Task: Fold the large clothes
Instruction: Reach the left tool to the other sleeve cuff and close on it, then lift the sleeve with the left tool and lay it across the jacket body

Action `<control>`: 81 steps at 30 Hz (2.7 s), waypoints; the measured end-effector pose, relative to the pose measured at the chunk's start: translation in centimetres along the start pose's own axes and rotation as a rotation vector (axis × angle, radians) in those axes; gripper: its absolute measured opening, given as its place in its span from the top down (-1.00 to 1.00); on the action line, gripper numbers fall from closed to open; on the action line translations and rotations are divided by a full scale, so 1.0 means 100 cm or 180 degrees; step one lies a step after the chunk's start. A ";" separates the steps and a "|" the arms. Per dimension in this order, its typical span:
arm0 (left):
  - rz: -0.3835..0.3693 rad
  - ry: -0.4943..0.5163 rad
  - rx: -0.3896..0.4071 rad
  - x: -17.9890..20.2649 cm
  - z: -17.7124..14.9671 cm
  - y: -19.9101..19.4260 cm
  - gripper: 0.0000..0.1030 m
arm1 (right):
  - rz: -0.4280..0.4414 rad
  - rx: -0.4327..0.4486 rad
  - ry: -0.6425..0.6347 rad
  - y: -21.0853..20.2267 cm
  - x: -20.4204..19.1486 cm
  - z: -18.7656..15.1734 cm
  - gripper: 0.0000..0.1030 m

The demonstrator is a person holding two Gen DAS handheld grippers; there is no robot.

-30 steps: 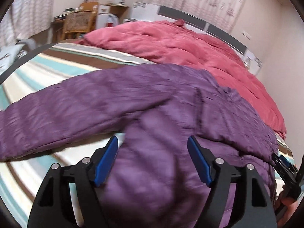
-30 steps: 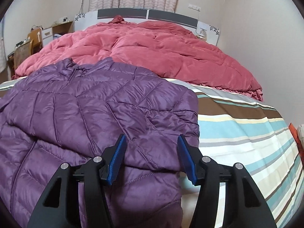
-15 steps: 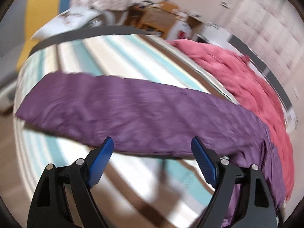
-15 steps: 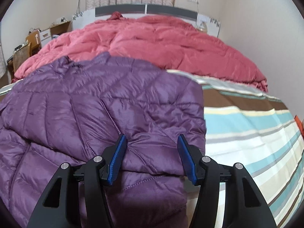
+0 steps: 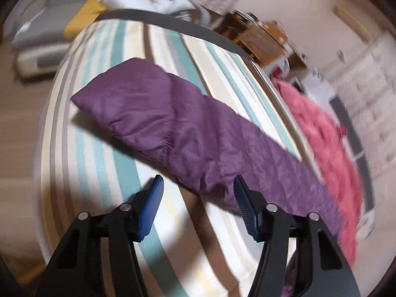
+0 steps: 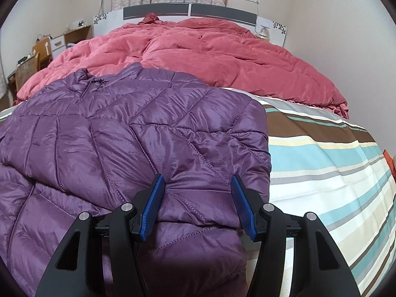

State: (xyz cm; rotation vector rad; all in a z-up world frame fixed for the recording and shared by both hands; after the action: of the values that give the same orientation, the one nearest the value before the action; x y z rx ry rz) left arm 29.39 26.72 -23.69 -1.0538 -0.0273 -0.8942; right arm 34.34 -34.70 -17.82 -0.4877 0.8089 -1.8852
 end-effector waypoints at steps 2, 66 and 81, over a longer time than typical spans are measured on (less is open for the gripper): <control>-0.0011 -0.0023 0.0014 -0.003 0.005 0.004 -0.14 | 0.0005 -0.0001 0.0004 0.000 0.000 0.000 -0.09; -0.1325 0.3999 0.0236 0.390 -0.209 -0.087 0.89 | 0.0102 0.0004 0.0100 -0.001 0.004 0.000 -0.09; -0.1335 0.4925 0.0094 0.390 -0.284 -0.080 0.88 | 0.0102 0.0005 0.0105 -0.001 0.005 0.000 -0.09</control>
State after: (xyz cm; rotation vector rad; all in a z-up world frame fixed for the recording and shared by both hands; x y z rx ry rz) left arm 39.07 -20.62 -16.36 -0.0965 1.0489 -1.8800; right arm 34.07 -35.10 -17.74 -0.4411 0.8324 -1.8684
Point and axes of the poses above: each gripper's, at about its wrist camera, not at the fingertips, and y roughly the way its jaws point, x to its right, z to its top, the point moved 5 cm from there along y, roughly the way its jaws point, and after that the axes turned 11 degrees about y, right-handed, at the moved point
